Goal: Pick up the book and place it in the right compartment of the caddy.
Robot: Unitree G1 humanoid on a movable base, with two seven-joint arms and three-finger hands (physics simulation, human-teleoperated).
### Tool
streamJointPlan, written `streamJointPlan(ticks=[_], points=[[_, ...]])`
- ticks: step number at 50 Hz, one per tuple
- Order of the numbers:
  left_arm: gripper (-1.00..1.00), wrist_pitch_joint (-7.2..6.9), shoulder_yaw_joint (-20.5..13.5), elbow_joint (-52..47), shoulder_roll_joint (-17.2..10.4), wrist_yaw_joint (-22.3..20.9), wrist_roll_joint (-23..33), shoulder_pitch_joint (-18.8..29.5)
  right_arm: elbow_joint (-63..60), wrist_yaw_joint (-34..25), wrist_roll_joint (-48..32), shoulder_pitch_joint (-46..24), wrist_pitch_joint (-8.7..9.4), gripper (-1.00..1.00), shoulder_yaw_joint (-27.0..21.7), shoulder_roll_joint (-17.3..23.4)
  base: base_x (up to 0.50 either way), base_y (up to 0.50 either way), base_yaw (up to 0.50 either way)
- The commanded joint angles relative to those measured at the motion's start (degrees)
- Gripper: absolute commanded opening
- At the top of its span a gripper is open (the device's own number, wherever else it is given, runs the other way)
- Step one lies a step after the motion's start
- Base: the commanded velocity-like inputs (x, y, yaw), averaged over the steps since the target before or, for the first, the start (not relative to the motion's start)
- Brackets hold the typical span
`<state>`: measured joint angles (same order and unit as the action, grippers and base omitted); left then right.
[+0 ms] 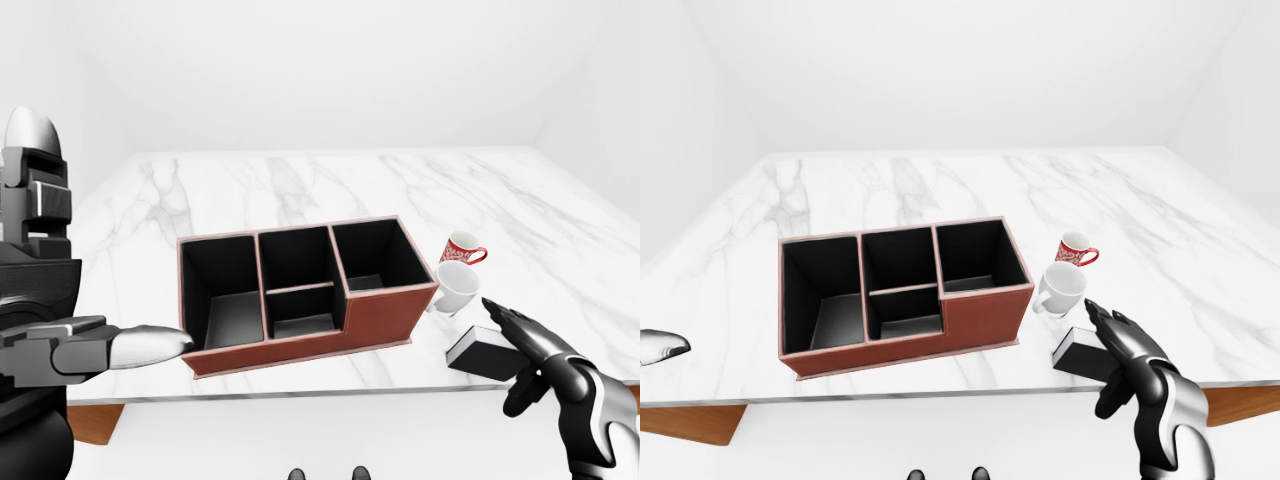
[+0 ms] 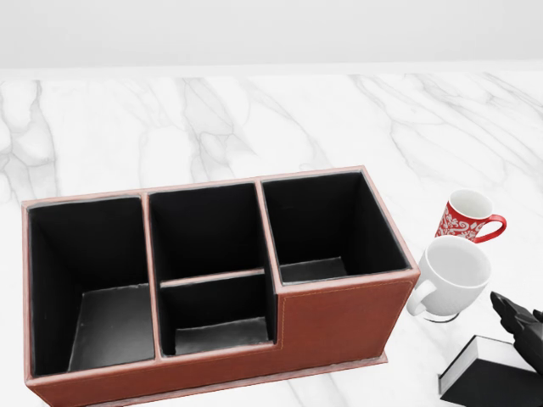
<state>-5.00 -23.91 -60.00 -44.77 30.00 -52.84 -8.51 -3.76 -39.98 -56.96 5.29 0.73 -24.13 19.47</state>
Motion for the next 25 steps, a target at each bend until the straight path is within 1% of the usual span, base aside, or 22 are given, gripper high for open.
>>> streamJointPlan(ticks=[1, 13, 14, 15, 16, 22, 25], points=[[1.00, 0.00, 0.25, 0.00, -0.44, 0.00, 0.00, -0.19, 2.84, -0.02, 0.44, 0.00, -0.02, 1.00, 0.16, 0.62, 0.00, 0.00, 0.00], [1.00, 0.00, 0.31, 0.00, -0.57, 0.00, -0.01, -0.25, 3.76, -0.02, 0.16, 0.29, 0.04, 1.00, 1.38, 0.28, 0.00, 0.00, 0.00], [1.00, 0.00, 0.32, 0.00, -0.53, 0.00, 0.03, -0.23, 4.37, -0.02, 0.14, 0.03, -0.07, 0.62, 1.51, 0.35, 0.00, 0.00, 0.00], [1.00, 0.00, 0.32, 0.00, -0.48, 0.00, 0.05, -0.19, 4.23, -0.02, 0.17, -0.01, 0.03, -0.76, 1.51, 0.37, 0.00, 0.00, 0.00], [1.00, 0.00, 0.34, 0.00, -0.40, 0.00, 0.09, -0.15, 3.79, -0.02, 0.27, 0.08, 0.14, -1.00, 1.48, 0.33, 0.00, 0.00, 0.00], [1.00, 0.00, 0.26, 0.00, -0.40, 0.00, 0.06, -0.18, 2.64, -0.02, 0.24, 0.46, 0.45, -1.00, 1.17, 0.19, 0.00, 0.00, 0.00], [1.00, 0.00, 0.37, 0.00, -0.71, 0.00, -0.02, -0.24, 4.57, -0.02, 0.28, 0.05, -0.12, -1.00, 1.39, 0.44, 0.00, 0.00, 0.00]])
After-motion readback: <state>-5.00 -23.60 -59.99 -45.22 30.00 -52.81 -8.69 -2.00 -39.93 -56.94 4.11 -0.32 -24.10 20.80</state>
